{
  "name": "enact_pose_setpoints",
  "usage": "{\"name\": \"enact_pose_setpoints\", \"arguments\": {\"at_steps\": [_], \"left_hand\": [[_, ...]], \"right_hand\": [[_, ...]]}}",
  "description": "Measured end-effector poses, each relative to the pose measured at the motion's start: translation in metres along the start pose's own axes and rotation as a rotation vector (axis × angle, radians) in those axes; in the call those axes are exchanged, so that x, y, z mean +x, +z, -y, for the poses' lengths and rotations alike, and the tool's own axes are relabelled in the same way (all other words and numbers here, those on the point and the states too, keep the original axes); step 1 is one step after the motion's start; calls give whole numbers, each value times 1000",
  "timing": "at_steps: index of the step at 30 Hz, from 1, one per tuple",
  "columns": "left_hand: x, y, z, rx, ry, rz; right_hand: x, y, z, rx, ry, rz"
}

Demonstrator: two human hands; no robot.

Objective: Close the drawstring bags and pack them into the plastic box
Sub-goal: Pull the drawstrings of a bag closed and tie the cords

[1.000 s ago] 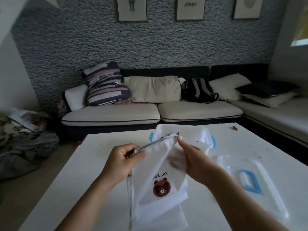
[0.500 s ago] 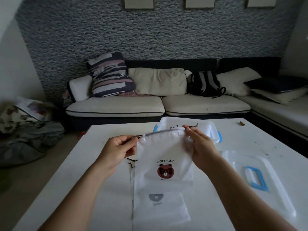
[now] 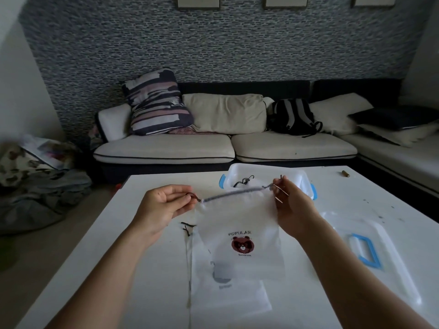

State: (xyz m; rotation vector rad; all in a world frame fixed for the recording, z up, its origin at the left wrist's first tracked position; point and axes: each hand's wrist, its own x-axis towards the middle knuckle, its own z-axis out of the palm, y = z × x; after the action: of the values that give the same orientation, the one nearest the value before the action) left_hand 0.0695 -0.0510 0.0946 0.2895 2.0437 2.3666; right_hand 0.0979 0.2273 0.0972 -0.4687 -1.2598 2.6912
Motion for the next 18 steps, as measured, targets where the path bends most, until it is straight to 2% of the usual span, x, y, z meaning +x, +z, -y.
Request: {"name": "enact_pose_setpoints", "arguments": {"at_steps": [6,8,9,11,13,14,16,18], "left_hand": [[0,2,1,-32,29,-26],[-1,5,4,-24,19,-34],[-1,7,6,-14,16,-34],[-1,9,9,8,10,-24],[-1,12,10,13,11,-13],[0,13,11,7,15,-11],[0,14,11,-7,20,-9],[1,13,11,-13,30,-16]], "right_hand": [[-1,-2,-3,-35,76,69],[-3,0,-9,-153,98,79],[-2,0,-13,-319,87,87],[-3,0,-23,-814,-21,168],[-5,-2,-32,-1281,-123,357],[-7,-2,-38,-1461,-112,464],[-5,-5,-51,-1761,-104,608],[-3,-7,-57,-1948,-162,629]]}}
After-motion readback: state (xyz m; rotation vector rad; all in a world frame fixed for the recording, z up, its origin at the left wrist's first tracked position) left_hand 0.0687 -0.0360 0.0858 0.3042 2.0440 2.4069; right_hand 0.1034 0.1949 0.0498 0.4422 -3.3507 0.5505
